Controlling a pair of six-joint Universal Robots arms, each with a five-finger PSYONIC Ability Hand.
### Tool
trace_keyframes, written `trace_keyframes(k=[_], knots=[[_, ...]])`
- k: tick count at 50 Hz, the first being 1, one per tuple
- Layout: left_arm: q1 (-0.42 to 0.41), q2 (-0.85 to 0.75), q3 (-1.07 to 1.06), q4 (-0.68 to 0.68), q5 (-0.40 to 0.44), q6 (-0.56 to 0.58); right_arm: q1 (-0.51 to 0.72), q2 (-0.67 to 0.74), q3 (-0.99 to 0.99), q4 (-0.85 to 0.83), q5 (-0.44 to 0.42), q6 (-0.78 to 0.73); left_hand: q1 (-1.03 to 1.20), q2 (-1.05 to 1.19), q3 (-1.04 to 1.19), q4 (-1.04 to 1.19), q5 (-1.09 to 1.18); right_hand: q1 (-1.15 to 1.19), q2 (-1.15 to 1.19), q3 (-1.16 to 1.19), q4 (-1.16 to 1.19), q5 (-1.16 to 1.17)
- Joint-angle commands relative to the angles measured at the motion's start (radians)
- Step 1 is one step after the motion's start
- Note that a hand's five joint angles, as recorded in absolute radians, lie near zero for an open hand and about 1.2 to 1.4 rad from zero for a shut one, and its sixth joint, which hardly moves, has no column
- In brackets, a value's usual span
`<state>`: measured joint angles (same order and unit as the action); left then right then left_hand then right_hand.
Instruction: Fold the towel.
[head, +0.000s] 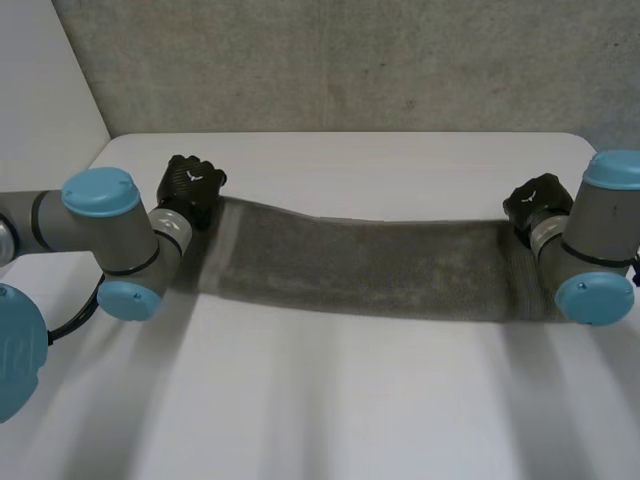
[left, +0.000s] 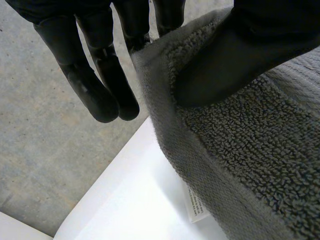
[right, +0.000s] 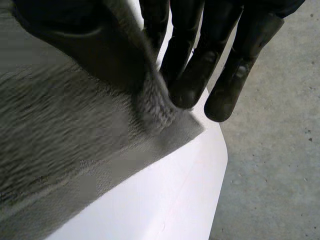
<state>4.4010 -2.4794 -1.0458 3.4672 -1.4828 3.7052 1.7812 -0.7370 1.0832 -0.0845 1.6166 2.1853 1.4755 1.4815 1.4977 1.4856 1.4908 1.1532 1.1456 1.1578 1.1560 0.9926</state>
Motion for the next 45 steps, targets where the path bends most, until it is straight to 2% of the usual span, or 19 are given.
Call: trace_keyframes(k=[1, 2, 3, 7, 11, 15, 21, 28, 30, 33, 40, 45], knots=[[-0.022, -0.013, 0.000, 0.003, -0.019, -0.001, 0.015, 0.031, -0.011, -0.035, 0.019, 0.022, -1.011, -1.017, -1.033, -1.021, -1.200, -0.742, -0.734, -0.746, -0.744, -0.756], [-0.022, -0.013, 0.000, 0.003, -0.019, -0.001, 0.015, 0.031, -0.011, -0.035, 0.019, 0.022, -1.015, -1.021, -1.038, -1.025, -1.205, -0.745, -0.738, -0.750, -0.748, -0.759], [-0.025, -0.010, -0.008, 0.003, -0.024, -0.001, 0.017, 0.028, -0.002, -0.041, 0.028, 0.049, -1.301, -1.307, -1.323, -1.311, -1.491, -0.979, -0.971, -0.983, -0.982, -0.993], [-0.034, 0.005, -0.037, 0.003, -0.034, -0.005, 0.017, 0.016, 0.017, -0.044, 0.034, 0.129, -1.297, -1.303, -1.319, -1.307, -1.487, -0.979, -0.971, -0.983, -0.982, -0.993], [-0.041, 0.100, -0.130, 0.004, -0.034, -0.019, 0.015, -0.117, 0.105, -0.057, 0.010, 0.238, -1.297, -1.303, -1.319, -1.307, -1.487, -0.979, -0.971, -0.983, -0.982, -0.993], [-0.038, 0.182, -0.224, 0.020, -0.030, -0.039, 0.010, -0.206, 0.172, -0.043, -0.034, 0.269, -1.297, -1.303, -1.319, -1.307, -1.487, -0.979, -0.971, -0.983, -0.982, -0.993], [-0.022, 0.348, -0.422, 0.056, -0.019, -0.138, 0.006, -0.330, 0.335, 0.009, -0.084, 0.277, -1.291, -1.297, -1.314, -1.301, -1.481, -0.979, -0.971, -0.983, -0.982, -0.993], [0.005, 0.453, -0.586, 0.050, 0.068, -0.199, -0.066, -0.403, 0.481, 0.069, -0.127, 0.280, -1.288, -1.294, -1.311, -1.299, -1.478, -0.822, -0.814, -0.826, -0.824, -0.836], [0.023, 0.510, -0.655, 0.046, 0.122, -0.223, -0.101, -0.416, 0.546, 0.062, -0.161, 0.280, -1.288, -1.294, -1.311, -1.299, -1.478, -0.755, -0.747, -0.759, -0.757, -0.768], [0.029, 0.545, -0.712, 0.046, 0.145, -0.252, -0.144, -0.418, 0.589, 0.046, -0.204, 0.283, -1.286, -1.292, -1.308, -1.296, -1.475, -0.681, -0.673, -0.686, -0.684, -0.695], [0.029, 0.585, -0.775, 0.066, 0.154, -0.309, -0.212, -0.404, 0.630, -0.023, -0.236, 0.280, -1.274, -1.280, -1.296, -1.284, -1.464, -0.672, -0.664, -0.677, -0.675, -0.686], [0.026, 0.586, -0.778, 0.076, 0.154, -0.312, -0.221, -0.384, 0.624, -0.058, -0.236, 0.274, -1.274, -1.280, -1.296, -1.284, -1.464, -0.510, -0.503, -0.515, -0.513, -0.524]])
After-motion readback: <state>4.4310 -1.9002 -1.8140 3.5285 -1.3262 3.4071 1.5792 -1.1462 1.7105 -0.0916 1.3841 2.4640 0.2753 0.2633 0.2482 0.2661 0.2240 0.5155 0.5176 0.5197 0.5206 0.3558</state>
